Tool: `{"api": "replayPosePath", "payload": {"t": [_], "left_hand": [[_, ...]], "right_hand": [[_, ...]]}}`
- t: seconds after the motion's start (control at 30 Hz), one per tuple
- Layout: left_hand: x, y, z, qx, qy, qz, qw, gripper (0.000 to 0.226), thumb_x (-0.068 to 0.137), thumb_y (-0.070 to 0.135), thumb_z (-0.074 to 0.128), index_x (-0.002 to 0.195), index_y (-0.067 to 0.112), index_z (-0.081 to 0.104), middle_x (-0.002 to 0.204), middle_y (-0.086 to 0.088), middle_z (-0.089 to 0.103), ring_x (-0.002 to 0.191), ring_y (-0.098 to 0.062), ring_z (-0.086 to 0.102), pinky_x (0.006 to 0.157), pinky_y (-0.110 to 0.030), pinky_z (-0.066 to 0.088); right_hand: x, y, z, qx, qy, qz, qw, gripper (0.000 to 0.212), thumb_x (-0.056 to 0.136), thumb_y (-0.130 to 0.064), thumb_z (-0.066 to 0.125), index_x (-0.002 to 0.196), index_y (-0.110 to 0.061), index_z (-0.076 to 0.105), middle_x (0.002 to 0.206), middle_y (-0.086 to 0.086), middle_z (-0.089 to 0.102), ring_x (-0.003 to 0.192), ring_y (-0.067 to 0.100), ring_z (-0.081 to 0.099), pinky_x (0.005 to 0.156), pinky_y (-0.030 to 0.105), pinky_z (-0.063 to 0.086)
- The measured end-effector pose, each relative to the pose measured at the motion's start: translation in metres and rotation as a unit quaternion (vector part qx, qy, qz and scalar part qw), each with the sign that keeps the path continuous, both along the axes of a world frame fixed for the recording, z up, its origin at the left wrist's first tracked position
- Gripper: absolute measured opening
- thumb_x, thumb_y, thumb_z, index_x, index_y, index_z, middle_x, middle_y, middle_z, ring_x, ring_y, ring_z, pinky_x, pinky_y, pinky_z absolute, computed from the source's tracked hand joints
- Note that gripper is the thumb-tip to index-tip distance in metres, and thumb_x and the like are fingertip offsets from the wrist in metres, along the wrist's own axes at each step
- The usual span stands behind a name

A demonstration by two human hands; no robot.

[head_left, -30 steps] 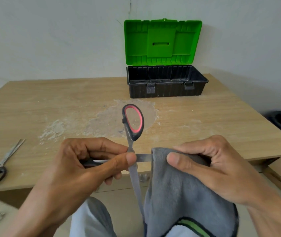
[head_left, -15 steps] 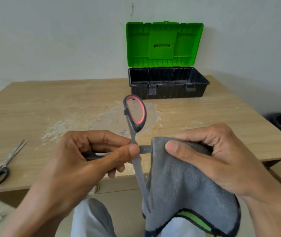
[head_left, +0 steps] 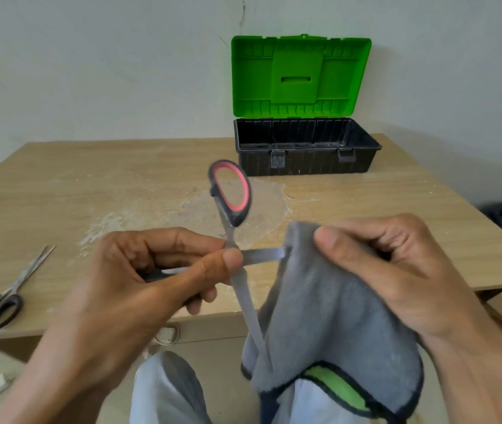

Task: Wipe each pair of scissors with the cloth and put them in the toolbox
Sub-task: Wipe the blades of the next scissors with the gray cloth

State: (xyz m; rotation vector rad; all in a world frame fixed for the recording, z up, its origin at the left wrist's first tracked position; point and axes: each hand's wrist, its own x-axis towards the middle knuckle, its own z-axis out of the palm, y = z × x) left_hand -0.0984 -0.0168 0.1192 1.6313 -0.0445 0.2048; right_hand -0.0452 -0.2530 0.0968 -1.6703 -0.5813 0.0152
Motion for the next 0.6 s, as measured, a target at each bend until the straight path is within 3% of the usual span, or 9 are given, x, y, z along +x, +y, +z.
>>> {"api": "replayPosePath", "payload": {"t": [0.1, 0.2, 0.3, 0.47, 0.53, 0.6], "left_hand": [[0.003, 0.016, -0.003, -0.026, -0.027, 0.054, 0.998, 0.02, 0.06, 0.026, 0.078, 0.07, 0.009, 0.079, 0.052, -0.005, 0.065, 0.044, -0.01, 0.047, 0.041, -0.014, 0.038], [0.01, 0.02, -0.006, -0.053, -0.047, 0.098, 0.993, 0.023, 0.061, 0.032, 0.079, 0.074, 0.012, 0.079, 0.055, -0.004, 0.066, 0.046, -0.01, 0.049, 0.044, -0.015, 0.04], [0.016, 0.008, -0.009, -0.092, -0.065, 0.13, 0.985, 0.018, 0.065, 0.032, 0.079, 0.074, 0.017, 0.08, 0.062, -0.003, 0.071, 0.049, -0.01, 0.054, 0.048, -0.015, 0.045], [0.023, -0.007, -0.01, -0.136, -0.092, 0.176, 0.971, 0.009, 0.074, 0.025, 0.078, 0.078, 0.017, 0.078, 0.067, 0.0, 0.073, 0.056, -0.01, 0.059, 0.053, -0.016, 0.048], [0.024, -0.011, -0.009, -0.142, -0.098, 0.186, 0.967, 0.01, 0.074, 0.026, 0.079, 0.08, 0.017, 0.078, 0.069, 0.0, 0.074, 0.057, -0.01, 0.06, 0.054, -0.017, 0.048], [0.025, -0.015, -0.009, -0.146, -0.101, 0.191, 0.965, 0.012, 0.073, 0.027, 0.079, 0.081, 0.017, 0.078, 0.071, -0.001, 0.075, 0.058, -0.011, 0.061, 0.055, -0.018, 0.048]], "right_hand": [[0.005, -0.011, 0.0, 0.061, 0.024, -0.085, 0.994, 0.025, 0.082, -0.043, 0.07, 0.079, -0.024, 0.086, 0.072, 0.002, 0.077, 0.067, 0.013, 0.07, 0.06, 0.018, 0.054], [0.003, -0.014, 0.0, 0.063, 0.049, -0.051, 0.996, 0.032, 0.079, -0.052, 0.076, 0.083, -0.022, 0.086, 0.077, 0.004, 0.08, 0.072, 0.013, 0.074, 0.064, 0.019, 0.057], [0.002, -0.008, 0.0, 0.054, 0.061, -0.018, 0.997, 0.023, 0.079, -0.039, 0.07, 0.084, -0.026, 0.088, 0.083, 0.003, 0.083, 0.079, 0.014, 0.08, 0.067, 0.018, 0.059], [0.004, 0.0, 0.001, 0.013, 0.037, -0.003, 0.999, 0.021, 0.085, -0.037, 0.068, 0.09, -0.031, 0.087, 0.085, -0.002, 0.083, 0.081, 0.009, 0.078, 0.071, 0.017, 0.056], [0.005, 0.0, -0.001, -0.002, 0.017, -0.01, 1.0, 0.018, 0.091, -0.041, 0.07, 0.094, -0.034, 0.087, 0.081, 0.007, 0.082, 0.078, 0.016, 0.076, 0.072, 0.023, 0.054], [0.005, -0.001, -0.003, -0.019, 0.005, -0.01, 1.0, 0.022, 0.092, -0.048, 0.07, 0.099, -0.035, 0.086, 0.088, 0.018, 0.08, 0.08, 0.036, 0.075, 0.075, 0.037, 0.055]]}}
